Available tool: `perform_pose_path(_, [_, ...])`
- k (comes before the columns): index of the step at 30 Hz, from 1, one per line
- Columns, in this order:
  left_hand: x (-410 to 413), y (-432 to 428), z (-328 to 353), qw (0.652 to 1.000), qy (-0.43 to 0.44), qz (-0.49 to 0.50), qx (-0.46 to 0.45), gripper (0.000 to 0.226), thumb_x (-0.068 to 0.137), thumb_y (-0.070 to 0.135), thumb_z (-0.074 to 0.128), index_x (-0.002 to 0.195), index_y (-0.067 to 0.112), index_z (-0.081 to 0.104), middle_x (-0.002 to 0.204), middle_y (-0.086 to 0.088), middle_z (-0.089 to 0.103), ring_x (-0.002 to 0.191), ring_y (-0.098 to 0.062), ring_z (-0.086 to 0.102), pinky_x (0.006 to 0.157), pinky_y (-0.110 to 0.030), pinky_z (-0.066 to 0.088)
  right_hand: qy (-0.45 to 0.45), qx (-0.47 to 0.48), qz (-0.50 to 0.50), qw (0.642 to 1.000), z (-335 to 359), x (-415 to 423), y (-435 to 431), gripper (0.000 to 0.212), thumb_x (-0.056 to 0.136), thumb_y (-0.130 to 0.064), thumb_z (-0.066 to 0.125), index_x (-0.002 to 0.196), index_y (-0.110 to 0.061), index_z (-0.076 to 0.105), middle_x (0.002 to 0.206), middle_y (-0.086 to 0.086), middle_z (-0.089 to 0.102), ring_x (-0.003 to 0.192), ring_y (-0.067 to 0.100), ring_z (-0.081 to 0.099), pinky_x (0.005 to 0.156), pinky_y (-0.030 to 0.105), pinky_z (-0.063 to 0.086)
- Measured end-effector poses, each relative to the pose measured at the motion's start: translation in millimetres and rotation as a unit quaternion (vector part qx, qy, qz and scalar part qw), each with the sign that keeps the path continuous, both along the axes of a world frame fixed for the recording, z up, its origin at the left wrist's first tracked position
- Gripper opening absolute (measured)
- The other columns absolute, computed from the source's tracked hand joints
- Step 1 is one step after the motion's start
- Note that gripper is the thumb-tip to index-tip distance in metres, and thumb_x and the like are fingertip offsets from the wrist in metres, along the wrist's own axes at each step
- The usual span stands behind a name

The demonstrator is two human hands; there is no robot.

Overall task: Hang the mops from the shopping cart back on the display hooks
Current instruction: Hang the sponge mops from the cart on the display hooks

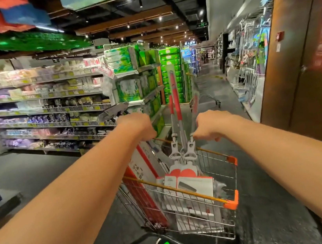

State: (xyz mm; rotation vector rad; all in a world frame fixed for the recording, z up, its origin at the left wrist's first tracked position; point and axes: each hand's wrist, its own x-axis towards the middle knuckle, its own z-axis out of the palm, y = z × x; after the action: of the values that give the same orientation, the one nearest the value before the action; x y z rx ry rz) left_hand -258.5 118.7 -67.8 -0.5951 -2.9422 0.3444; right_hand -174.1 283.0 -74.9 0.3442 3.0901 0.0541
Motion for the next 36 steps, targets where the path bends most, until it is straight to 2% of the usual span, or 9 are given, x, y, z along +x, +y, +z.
perform_pose_path(4, [-26, -4, -13, 1.000, 0.024, -0.008, 0.001, 0.028, 0.095, 0.039, 0.045, 0.107, 0.015, 0.055, 0.090, -0.002, 0.056, 0.085, -0.024, 0.055, 0.069, -0.035, 0.039, 0.036, 0.001, 0.008, 0.999, -7, -41, -6, 0.021, 0.089, -0.035, 0.049, 0.093, -0.014, 0.053, 0.081, 0.003, 0.053, 0.081, 0.027, 0.057, 0.073, 0.032, 0.046])
perform_pose_path(10, [-73, -8, -34, 0.999, 0.007, 0.038, 0.018, 0.047, 0.092, 0.047, 0.046, 0.124, 0.014, 0.054, 0.104, -0.005, 0.061, 0.092, -0.026, 0.059, 0.067, -0.033, 0.041, 0.063, -0.011, 0.047, 0.997, -27, -105, 2, 0.038, 0.092, -0.046, 0.048, 0.113, -0.016, 0.060, 0.110, 0.007, 0.060, 0.093, 0.029, 0.057, 0.073, 0.034, 0.042])
perform_pose_path(14, [-108, -5, -40, 0.993, -0.027, 0.101, 0.047, 0.052, 0.089, 0.056, 0.046, 0.115, 0.011, 0.055, 0.096, -0.003, 0.059, 0.092, -0.025, 0.061, 0.073, -0.035, 0.047, 0.046, -0.039, 0.083, 0.995, -35, -153, 16, 0.028, 0.089, -0.042, 0.048, 0.096, -0.017, 0.060, 0.087, 0.002, 0.056, 0.082, 0.025, 0.054, 0.070, 0.032, 0.044])
perform_pose_path(16, [-123, -1, -42, 0.991, -0.031, 0.125, 0.042, 0.045, 0.090, 0.056, 0.044, 0.101, 0.015, 0.057, 0.083, 0.001, 0.056, 0.085, -0.022, 0.059, 0.077, -0.036, 0.050, 0.048, -0.049, 0.096, 0.993, -36, -176, 22, 0.027, 0.090, -0.042, 0.048, 0.095, -0.017, 0.058, 0.087, 0.002, 0.054, 0.081, 0.024, 0.054, 0.069, 0.031, 0.043])
perform_pose_path(18, [-139, 6, -44, 0.988, -0.024, 0.147, 0.042, 0.037, 0.090, 0.050, 0.046, 0.100, 0.016, 0.058, 0.076, 0.003, 0.052, 0.084, -0.022, 0.058, 0.080, -0.036, 0.049, 0.055, -0.054, 0.113, 0.991, -38, -200, 30, 0.029, 0.091, -0.043, 0.048, 0.097, -0.017, 0.058, 0.087, 0.002, 0.055, 0.081, 0.024, 0.053, 0.068, 0.030, 0.041])
perform_pose_path(25, [-182, 24, -60, 0.978, -0.027, 0.195, 0.072, 0.022, 0.091, 0.043, 0.049, 0.092, 0.022, 0.054, 0.073, 0.004, 0.049, 0.081, -0.019, 0.059, 0.080, -0.034, 0.049, 0.045, -0.051, 0.170, 0.983, -57, -266, 45, 0.027, 0.088, -0.041, 0.049, 0.071, -0.021, 0.045, 0.086, 0.002, 0.054, 0.081, 0.023, 0.053, 0.059, 0.028, 0.038])
perform_pose_path(30, [-206, 18, -72, 0.973, -0.032, 0.213, 0.086, 0.031, 0.092, 0.048, 0.047, 0.101, 0.023, 0.063, 0.081, 0.004, 0.057, 0.083, -0.017, 0.058, 0.076, -0.033, 0.048, 0.033, -0.034, 0.183, 0.982, -65, -298, 37, 0.037, 0.090, -0.045, 0.047, 0.061, -0.024, 0.038, 0.068, -0.001, 0.048, 0.075, 0.020, 0.052, 0.055, 0.024, 0.035])
perform_pose_path(33, [-224, 8, -76, 0.972, -0.017, 0.218, 0.088, 0.031, 0.091, 0.048, 0.049, 0.101, 0.022, 0.062, 0.085, 0.002, 0.058, 0.085, -0.018, 0.059, 0.077, -0.033, 0.049, 0.025, -0.031, 0.184, 0.982, -70, -316, 25, 0.038, 0.092, -0.046, 0.043, 0.061, -0.027, 0.032, 0.067, -0.002, 0.053, 0.070, 0.017, 0.054, 0.065, 0.027, 0.043])
perform_pose_path(36, [-248, -6, -83, 0.971, -0.030, 0.221, 0.081, 0.031, 0.090, 0.048, 0.051, 0.100, 0.021, 0.061, 0.089, 0.001, 0.058, 0.089, -0.020, 0.058, 0.085, -0.036, 0.050, 0.003, -0.056, 0.182, 0.982, -78, -337, 10, 0.034, 0.092, -0.042, 0.041, 0.062, -0.026, 0.039, 0.068, -0.001, 0.059, 0.065, 0.016, 0.059, 0.069, 0.030, 0.046])
